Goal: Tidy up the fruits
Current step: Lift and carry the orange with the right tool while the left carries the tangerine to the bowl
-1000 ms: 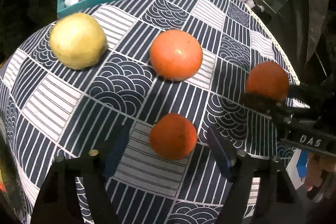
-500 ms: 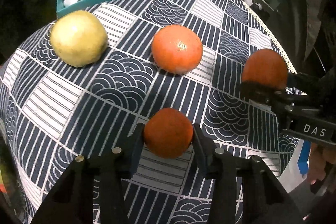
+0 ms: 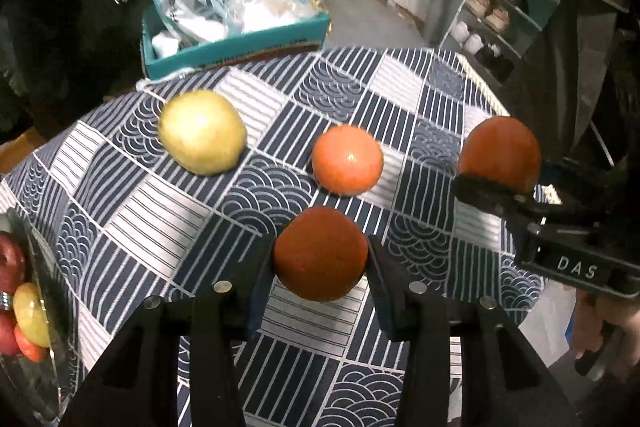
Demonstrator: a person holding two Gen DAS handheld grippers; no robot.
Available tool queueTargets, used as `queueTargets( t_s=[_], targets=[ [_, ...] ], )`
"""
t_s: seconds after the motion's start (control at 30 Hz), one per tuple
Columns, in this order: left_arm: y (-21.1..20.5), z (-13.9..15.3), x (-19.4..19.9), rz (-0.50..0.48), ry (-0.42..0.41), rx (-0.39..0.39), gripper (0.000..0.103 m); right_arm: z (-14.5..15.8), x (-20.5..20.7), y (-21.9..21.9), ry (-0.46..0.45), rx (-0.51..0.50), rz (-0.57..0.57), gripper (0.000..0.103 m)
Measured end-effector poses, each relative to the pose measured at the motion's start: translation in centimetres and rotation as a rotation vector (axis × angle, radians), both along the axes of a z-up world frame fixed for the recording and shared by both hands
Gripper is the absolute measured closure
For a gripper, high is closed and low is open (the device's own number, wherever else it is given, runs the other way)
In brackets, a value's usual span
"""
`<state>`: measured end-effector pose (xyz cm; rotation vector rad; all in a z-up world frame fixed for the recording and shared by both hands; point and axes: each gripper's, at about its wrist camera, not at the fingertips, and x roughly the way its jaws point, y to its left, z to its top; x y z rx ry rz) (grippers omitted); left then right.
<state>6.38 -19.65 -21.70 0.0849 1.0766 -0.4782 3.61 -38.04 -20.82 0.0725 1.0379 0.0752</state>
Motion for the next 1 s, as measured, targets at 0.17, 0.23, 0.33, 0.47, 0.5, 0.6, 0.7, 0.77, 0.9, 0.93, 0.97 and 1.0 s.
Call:
queueTargets(
  t_s=[0.17, 0.23, 0.33, 0.47, 0.5, 0.6, 0.7, 0.77, 0.9, 0.93, 0.97, 1.0],
  targets=[
    [0.6, 1.8, -0.4, 0.012, -0.039, -0.014, 0.058, 1.6, -0.4, 0.3, -0.034, 0.002, 0.011, 0.036],
    [0.8, 2.6, -0.7, 0.013, -0.059, -0.012, 0.058, 2.3, -0.5, 0.4, -0.049, 0.01, 0.012, 0.036],
    [1.2, 3.6, -1.1, 0.016, -0.073, -0.022, 0.058, 3.5, -0.9, 0.7, -0.077, 0.014, 0.023, 0.036],
    [2.1, 5.0, -1.6, 0.032, -0.092, -0.027, 0.058, 5.2, -1.4, 1.0, -0.113, 0.023, 0.035, 0.036],
    [2.4, 5.5, -1.7, 0.037, -0.094, -0.033, 0.058, 5.6, -1.5, 1.1, -0.122, 0.027, 0.037, 0.036],
    [3.1, 6.5, -2.0, 0.048, -0.103, -0.049, 0.058, 6.7, -1.8, 1.5, -0.141, 0.029, 0.045, 0.036],
    [3.7, 7.5, -2.3, 0.057, -0.119, -0.057, 0.058, 7.7, -2.1, 1.8, -0.162, 0.03, 0.053, 0.036],
    [4.1, 8.1, -2.4, 0.065, -0.127, -0.061, 0.058, 8.3, -2.3, 1.9, -0.175, 0.033, 0.057, 0.036],
    [5.0, 9.2, -3.0, 0.076, -0.16, -0.051, 0.058, 9.5, -2.5, 2.4, -0.199, 0.042, 0.071, 0.036],
    [5.3, 9.4, -3.1, 0.079, -0.162, -0.053, 0.058, 9.8, -2.5, 2.6, -0.204, 0.042, 0.076, 0.036],
    [5.6, 9.6, -3.2, 0.082, -0.163, -0.056, 0.058, 9.9, -2.6, 2.7, -0.207, 0.042, 0.08, 0.036],
    [5.9, 9.9, -3.3, 0.088, -0.165, -0.059, 0.058, 10.2, -2.6, 2.9, -0.213, 0.042, 0.087, 0.036]
  ],
)
